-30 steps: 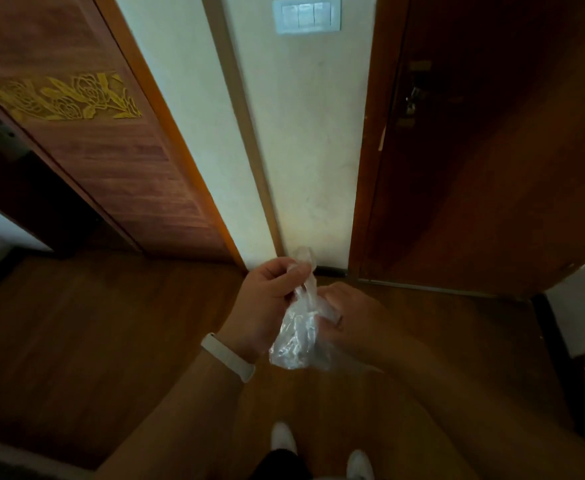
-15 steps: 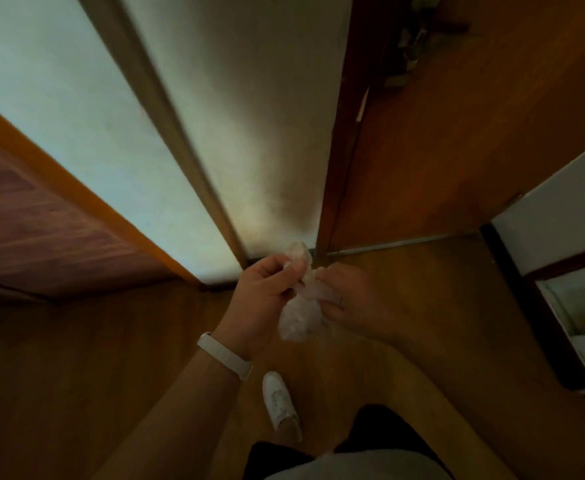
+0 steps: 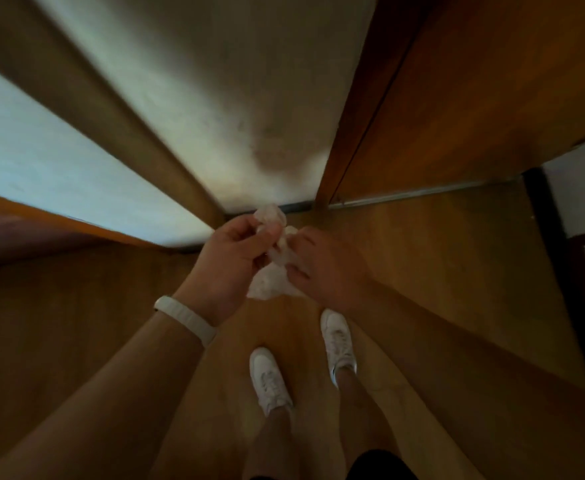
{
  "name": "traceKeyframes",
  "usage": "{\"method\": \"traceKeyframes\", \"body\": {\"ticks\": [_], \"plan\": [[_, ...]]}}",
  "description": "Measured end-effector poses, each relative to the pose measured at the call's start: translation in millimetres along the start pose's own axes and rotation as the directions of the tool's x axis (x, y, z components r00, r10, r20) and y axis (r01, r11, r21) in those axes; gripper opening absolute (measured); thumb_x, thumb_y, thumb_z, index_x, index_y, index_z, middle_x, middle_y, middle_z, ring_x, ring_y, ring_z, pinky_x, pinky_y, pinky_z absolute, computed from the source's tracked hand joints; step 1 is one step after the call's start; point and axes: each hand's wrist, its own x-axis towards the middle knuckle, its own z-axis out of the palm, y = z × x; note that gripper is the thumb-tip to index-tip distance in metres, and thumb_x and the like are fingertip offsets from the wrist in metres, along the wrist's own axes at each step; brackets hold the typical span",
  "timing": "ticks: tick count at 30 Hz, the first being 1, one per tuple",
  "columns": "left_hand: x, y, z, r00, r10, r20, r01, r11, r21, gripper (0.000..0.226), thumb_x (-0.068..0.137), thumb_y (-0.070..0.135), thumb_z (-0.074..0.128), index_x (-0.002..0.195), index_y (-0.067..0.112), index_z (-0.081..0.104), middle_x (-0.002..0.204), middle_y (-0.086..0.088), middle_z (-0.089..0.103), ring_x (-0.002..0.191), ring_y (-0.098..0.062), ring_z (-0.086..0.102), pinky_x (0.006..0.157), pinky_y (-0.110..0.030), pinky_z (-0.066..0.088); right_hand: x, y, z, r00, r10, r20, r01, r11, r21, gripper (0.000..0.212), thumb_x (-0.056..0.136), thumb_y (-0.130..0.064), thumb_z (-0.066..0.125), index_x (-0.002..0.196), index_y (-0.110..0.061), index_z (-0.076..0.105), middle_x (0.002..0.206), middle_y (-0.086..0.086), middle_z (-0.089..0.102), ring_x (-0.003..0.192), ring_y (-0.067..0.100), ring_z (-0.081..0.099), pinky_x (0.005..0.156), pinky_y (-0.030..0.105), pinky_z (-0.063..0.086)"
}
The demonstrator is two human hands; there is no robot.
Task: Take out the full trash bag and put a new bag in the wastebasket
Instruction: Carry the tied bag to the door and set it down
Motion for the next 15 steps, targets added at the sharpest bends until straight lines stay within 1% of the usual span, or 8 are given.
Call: {"method": "traceKeyframes", "body": {"ticks": [2,3,6,8,10,11,13,15], "plan": [[28.7,-23.2,-8.6,0.999,-0.033,-0.026,0.033,0.999,0.001,0.03,0.077,0.03,0.068,0.098,0.008,0.068,0.085,-0.007,0.071,0.08,-0.018,0.068,0.074,-0.027,0.056,16.2,25.5,29.6,1.0,0.001,0.02,-0.001,1.0,0.001,0.028,0.089,-0.028,0.06,0.112,-0.011,0.059,0.102,0.011,0.061,0.086,0.025,0.057,0.067,0.03,0.039],[43.8,-35.5,-14.6,0.998,-0.049,-0.041,0.049,0.999,-0.002,0.03,0.078,0.029,0.067,0.099,0.008,0.067,0.084,-0.007,0.071,0.079,-0.018,0.068,0.071,-0.027,0.055,24.5,38.3,44.1,0.999,-0.004,0.032,0.004,1.0,0.002,0.03,0.089,-0.029,0.06,0.114,-0.012,0.059,0.103,0.011,0.061,0.087,0.025,0.057,0.068,0.029,0.04],[88.0,-74.5,-36.1,0.991,-0.09,-0.096,0.09,0.996,-0.005,0.014,0.087,0.021,0.064,0.094,0.01,0.068,0.08,-0.004,0.071,0.073,-0.015,0.068,0.064,-0.023,0.053,48.2,74.7,90.0,0.998,-0.02,0.062,0.02,1.0,-0.001,0.036,0.087,-0.029,0.064,0.118,-0.011,0.06,0.106,0.012,0.063,0.09,0.027,0.059,0.069,0.029,0.042],[118.1,-101.8,-51.2,0.986,-0.102,-0.131,0.104,0.995,0.01,0.008,0.091,0.017,0.062,0.091,0.013,0.07,0.078,-0.002,0.071,0.071,-0.011,0.067,0.063,-0.021,0.052,63.5,98.2,122.1,0.995,-0.024,0.098,0.024,1.0,-0.001,0.039,0.089,-0.029,0.063,0.123,-0.011,0.058,0.113,0.014,0.062,0.097,0.029,0.058,0.075,0.031,0.042],[146.6,-127.9,-63.8,0.982,-0.113,-0.151,0.118,0.993,0.026,0.008,0.09,0.016,0.063,0.09,0.017,0.071,0.078,0.0,0.07,0.072,-0.011,0.065,0.068,-0.024,0.052,77.8,121.6,153.6,0.99,-0.031,0.139,0.029,0.999,0.018,0.044,0.091,-0.033,0.059,0.13,-0.012,0.053,0.124,0.014,0.057,0.108,0.029,0.054,0.084,0.034,0.042],[160.5,-140.1,-68.6,0.981,-0.121,-0.154,0.127,0.991,0.03,0.007,0.09,0.017,0.064,0.09,0.018,0.071,0.079,0.0,0.07,0.074,-0.012,0.064,0.073,-0.026,0.052,83.8,133.4,167.9,0.988,-0.026,0.15,0.023,1.0,0.02,0.046,0.093,-0.035,0.057,0.133,-0.014,0.051,0.128,0.012,0.055,0.111,0.027,0.052,0.086,0.031,0.04],[185.3,-161.4,-75.8,0.978,-0.138,-0.158,0.145,0.989,0.038,0.008,0.089,0.018,0.065,0.094,0.016,0.071,0.083,-0.002,0.07,0.08,-0.015,0.063,0.081,-0.033,0.049,95.1,155.2,191.5,0.986,-0.036,0.162,0.035,0.999,0.007,0.047,0.094,-0.038,0.054,0.136,-0.018,0.048,0.131,0.009,0.053,0.113,0.023,0.051,0.083,0.027,0.035],[205.6,-179.6,-82.1,0.973,-0.149,-0.177,0.16,0.986,0.047,0.015,0.089,0.018,0.065,0.101,0.01,0.069,0.088,-0.004,0.071,0.084,-0.018,0.064,0.087,-0.038,0.049,104.8,173.5,210.3,0.978,-0.068,0.195,0.076,0.997,-0.031,0.047,0.094,-0.038,0.052,0.137,-0.019,0.046,0.13,0.008,0.053,0.112,0.022,0.051,0.081,0.027,0.038]]}}
